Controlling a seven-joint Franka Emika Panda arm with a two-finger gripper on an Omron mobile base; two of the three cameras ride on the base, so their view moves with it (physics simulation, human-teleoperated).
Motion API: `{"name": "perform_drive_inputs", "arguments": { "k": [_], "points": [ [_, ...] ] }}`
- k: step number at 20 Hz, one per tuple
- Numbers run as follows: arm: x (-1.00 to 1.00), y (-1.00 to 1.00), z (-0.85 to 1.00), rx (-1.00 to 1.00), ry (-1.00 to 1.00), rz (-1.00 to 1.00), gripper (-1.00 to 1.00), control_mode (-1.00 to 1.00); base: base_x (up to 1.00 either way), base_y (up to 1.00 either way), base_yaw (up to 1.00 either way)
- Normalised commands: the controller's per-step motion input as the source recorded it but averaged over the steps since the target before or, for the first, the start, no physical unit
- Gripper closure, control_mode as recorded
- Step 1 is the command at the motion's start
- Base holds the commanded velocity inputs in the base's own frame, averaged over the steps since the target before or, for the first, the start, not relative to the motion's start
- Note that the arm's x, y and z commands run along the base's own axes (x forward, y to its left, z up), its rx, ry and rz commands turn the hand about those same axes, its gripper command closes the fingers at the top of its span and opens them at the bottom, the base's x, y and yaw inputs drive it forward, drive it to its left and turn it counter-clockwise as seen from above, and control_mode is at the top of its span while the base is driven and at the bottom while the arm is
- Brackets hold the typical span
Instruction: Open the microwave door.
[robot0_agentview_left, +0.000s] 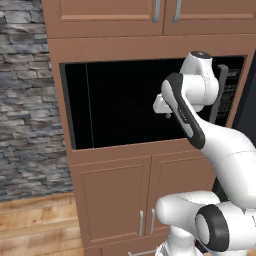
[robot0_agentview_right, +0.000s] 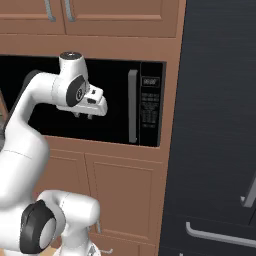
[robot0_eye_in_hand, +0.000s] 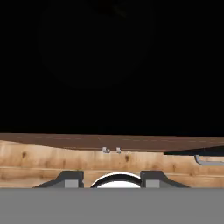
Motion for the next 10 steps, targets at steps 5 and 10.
{"name": "perform_drive_inputs", "arguments": {
  "k": [5,10],
  "points": [
    [-0.38,0.00,0.03,0.00,-0.20,0.00,-1.00,-1.00,0.00,0.00,0.00],
    [-0.80,0.00,0.17,0.00,-0.43,0.00,-1.00,-1.00,0.00,0.00,0.00]
  ]
}}
